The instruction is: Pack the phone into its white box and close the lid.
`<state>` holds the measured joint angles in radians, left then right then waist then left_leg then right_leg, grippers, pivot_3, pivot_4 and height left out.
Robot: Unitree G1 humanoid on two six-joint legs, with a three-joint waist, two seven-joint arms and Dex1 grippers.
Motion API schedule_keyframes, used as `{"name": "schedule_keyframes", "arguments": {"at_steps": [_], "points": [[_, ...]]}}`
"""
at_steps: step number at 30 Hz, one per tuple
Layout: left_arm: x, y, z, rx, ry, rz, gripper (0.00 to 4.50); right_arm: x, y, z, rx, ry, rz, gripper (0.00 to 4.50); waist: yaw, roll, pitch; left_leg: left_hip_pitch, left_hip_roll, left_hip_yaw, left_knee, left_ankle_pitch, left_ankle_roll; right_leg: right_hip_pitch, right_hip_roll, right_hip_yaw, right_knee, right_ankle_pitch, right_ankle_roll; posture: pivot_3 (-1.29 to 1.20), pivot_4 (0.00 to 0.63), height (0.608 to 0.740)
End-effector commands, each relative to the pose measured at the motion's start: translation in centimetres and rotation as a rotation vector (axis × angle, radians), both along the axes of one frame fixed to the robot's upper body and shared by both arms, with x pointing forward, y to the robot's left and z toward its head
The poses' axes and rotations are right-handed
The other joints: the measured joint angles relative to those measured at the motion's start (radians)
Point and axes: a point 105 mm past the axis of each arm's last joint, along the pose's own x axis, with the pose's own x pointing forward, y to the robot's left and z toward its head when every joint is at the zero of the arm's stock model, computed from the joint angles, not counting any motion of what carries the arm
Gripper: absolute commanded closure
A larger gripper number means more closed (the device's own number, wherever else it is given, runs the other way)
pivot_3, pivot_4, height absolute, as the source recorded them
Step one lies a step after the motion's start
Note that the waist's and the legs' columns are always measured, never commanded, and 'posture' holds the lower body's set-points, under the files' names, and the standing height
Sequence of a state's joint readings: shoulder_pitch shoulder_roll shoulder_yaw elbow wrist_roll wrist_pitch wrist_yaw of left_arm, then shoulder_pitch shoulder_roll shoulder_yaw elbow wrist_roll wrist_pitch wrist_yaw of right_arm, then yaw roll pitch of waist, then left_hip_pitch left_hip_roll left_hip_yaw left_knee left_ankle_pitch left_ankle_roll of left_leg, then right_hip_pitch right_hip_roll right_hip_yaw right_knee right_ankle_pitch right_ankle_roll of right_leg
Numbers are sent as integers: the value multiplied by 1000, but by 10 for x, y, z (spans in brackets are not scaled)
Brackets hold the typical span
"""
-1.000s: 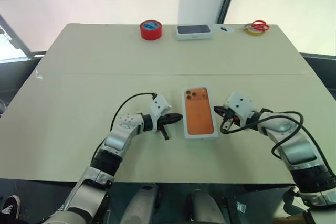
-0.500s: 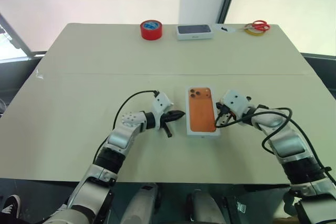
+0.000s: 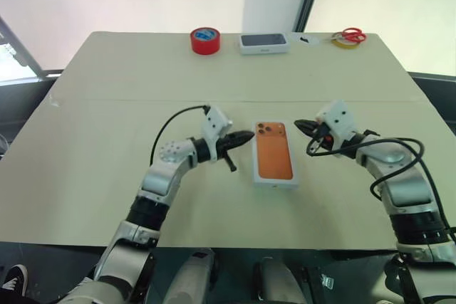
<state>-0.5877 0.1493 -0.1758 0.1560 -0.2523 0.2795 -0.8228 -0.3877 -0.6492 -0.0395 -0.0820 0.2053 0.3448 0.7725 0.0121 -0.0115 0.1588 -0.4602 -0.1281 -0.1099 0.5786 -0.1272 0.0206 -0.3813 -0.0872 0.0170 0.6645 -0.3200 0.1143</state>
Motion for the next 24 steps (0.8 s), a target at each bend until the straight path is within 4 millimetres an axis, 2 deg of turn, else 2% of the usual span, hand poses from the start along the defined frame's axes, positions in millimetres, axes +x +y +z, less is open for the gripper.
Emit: {"name": "schedule_keyframes", "arguments": {"at_steps": [1, 3, 5, 6, 9, 10, 12, 13, 17, 19, 20, 24], "points": [[-4, -14, -7, 55, 22, -44, 4500, -16, 15, -1, -22, 10, 108, 4468, 0, 0, 0, 0, 0, 0, 0, 0, 0, 1, 0, 0, 0, 0, 0, 0, 150, 740], [-1, -16, -25, 134, 67, -30, 4500, -24, 20, -18, -106, 50, 151, 4468, -1, 0, 0, 1, 0, 0, 0, 0, 0, 1, 0, 0, 0, 0, 0, 0, 150, 740], [3, -11, -52, 253, 110, 13, 4500, -36, 16, -54, -259, 117, 163, 4468, -1, 0, 0, 1, 0, 0, 0, 0, 0, 2, 0, 0, 0, 0, 0, 0, 150, 740], [3, -8, -60, 283, 128, 18, 4500, -40, 14, -64, -284, 145, 159, 4468, -1, 0, 0, 1, 0, 0, 0, 0, 0, 1, 0, 0, 0, 0, 0, 0, 150, 740], [-1, -3, -71, 301, 181, 7, 4500, -45, 13, -74, -261, 221, 151, 4468, -5, 0, -2, 7, 0, 0, 0, -1, 0, 4, 0, 0, -1, 0, 0, 0, 150, 740], [-1, -1, -71, 292, 182, 6, 4250, -45, 13, -73, -244, 238, 152, 4498, -5, 0, -2, 11, 0, 0, -1, -2, 0, 8, 0, 0, -2, -1, 0, 0, 150, 740], [0, 1, -65, 264, 154, 10, 3660, -42, 14, -63, -135, 270, 139, 3966, -5, -1, -3, 18, 0, 0, -2, -5, -1, 15, -1, 0, -4, -3, 0, 0, 150, 740], [0, 2, -59, 229, 164, 7, 3188, -37, 13, -55, -105, 244, 119, 3689, -6, -1, -3, 18, 0, 0, -2, -6, 0, 16, -1, 0, -4, -4, 0, 0, 150, 740], [-2, 15, -28, 104, 130, -10, 1243, -28, 12, -28, -27, 169, 117, 1737, -11, 0, -2, 16, 0, 0, -2, -6, 0, 13, -1, 0, -4, -3, 2, 0, 150, 740], [-2, 35, -14, 82, 87, 0, 216, -30, 9, -12, 27, 137, 143, 653, -14, 0, -1, 13, 0, 0, -2, -5, 0, 10, -1, 0, -3, -3, 3, 0, 150, 740], [-1, 47, -6, 82, 54, 26, 0, -32, 7, -5, 47, 118, 156, 144, -15, 0, -1, 12, 0, 0, -2, -5, 0, 9, -1, 0, -3, -2, 3, 0, 150, 740], [-9, 101, 16, 74, 31, 77, 0, -51, -5, 20, 121, 111, 233, 63, -21, 0, 0, 12, 0, 0, -2, -5, 0, 9, -1, 0, -3, -2, 3, 0, 150, 740]]}}
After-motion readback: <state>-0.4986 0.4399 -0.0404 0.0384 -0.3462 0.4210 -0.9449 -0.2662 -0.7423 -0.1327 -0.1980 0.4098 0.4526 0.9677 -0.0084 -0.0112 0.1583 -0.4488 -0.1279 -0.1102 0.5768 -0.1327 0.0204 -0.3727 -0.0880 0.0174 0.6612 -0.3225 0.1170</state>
